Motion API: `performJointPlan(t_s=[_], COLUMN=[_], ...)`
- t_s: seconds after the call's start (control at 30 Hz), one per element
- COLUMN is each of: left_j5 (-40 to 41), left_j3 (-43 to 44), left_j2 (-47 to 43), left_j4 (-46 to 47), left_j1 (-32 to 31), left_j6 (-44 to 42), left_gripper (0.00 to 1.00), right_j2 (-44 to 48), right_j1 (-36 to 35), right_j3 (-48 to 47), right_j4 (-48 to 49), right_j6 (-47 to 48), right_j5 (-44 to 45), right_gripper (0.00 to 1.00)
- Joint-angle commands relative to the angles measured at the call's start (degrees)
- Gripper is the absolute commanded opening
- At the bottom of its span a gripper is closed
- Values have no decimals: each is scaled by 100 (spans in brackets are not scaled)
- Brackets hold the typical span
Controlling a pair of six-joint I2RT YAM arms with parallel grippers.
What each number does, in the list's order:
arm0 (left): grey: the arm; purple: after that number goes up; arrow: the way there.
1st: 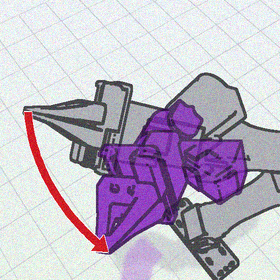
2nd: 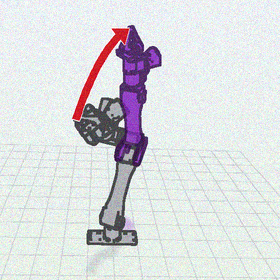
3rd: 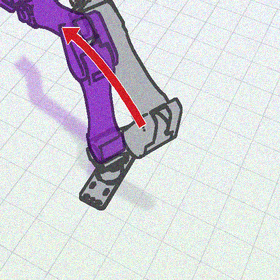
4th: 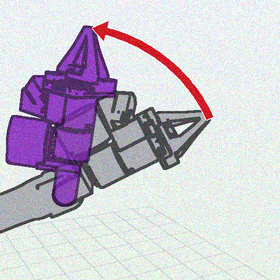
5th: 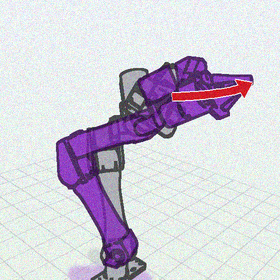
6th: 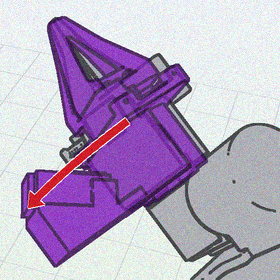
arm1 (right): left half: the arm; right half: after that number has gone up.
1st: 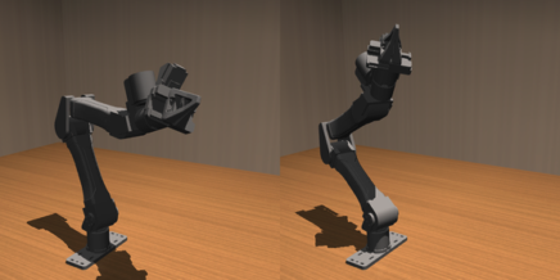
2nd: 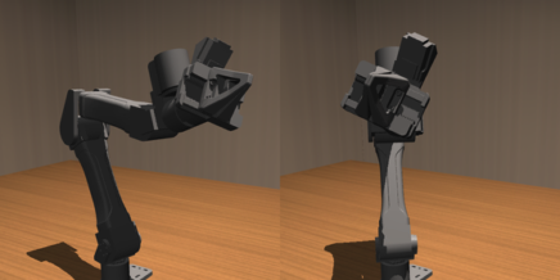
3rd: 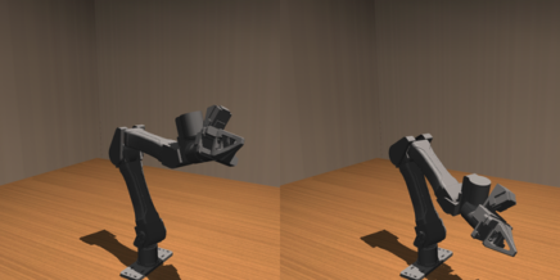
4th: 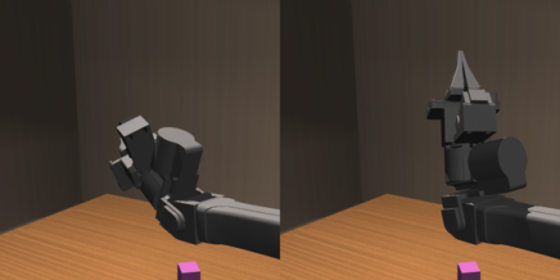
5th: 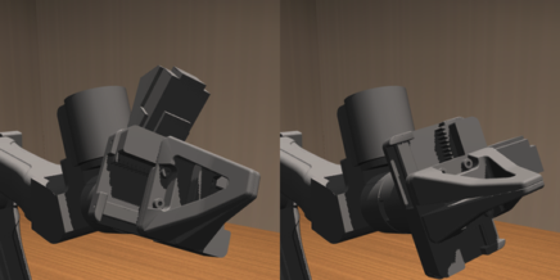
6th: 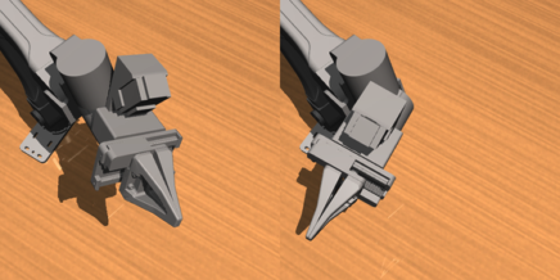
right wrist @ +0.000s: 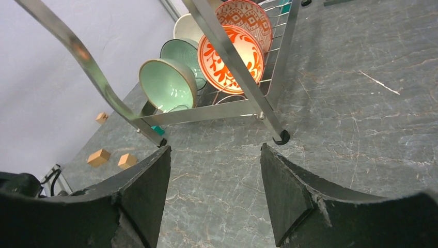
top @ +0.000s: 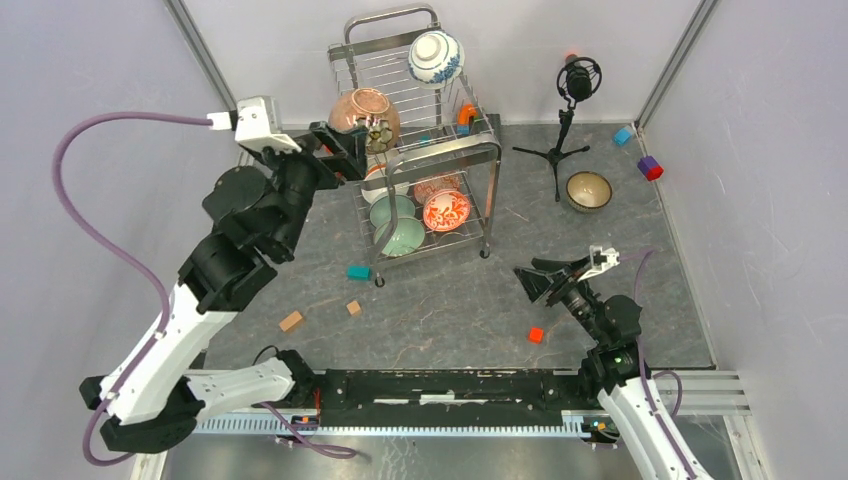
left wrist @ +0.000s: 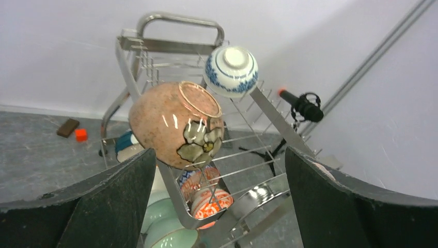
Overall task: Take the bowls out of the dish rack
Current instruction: Pick up the bowl from the dish rack.
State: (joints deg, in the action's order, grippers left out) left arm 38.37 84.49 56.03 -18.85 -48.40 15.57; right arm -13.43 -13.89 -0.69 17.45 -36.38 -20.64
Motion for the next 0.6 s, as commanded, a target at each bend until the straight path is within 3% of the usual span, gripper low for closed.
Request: performJointPlan(t_s=[0.0, 0.17, 0.3, 0.43, 0.57], left_j5=[-1365, -2915, -3480, -3713, -4211], left_j3=[185, -185, -819, -1215, -1732], left_j2=[112, 121, -150, -319, -414], left_j4=[-286, -201, 233, 491, 1022], left_j1=[678, 1995, 2566, 2967, 3387], left_j6=[914, 2198, 2981, 3528, 4266], left_gripper=[100, 100, 100, 100, 100], right_j2=[-65, -462, -479, -766, -1453], right_j1=[-73, -87, -126, -392, -698], right_j3=[188, -286, -895, -1451, -1989], right_j4=[328, -112, -1221, -2193, -2642], right_j6=[513, 989, 1661, 2068, 2102], right_j5=[-325, -366, 520, 1984, 3137], right_gripper=[69, 70, 64, 51, 31])
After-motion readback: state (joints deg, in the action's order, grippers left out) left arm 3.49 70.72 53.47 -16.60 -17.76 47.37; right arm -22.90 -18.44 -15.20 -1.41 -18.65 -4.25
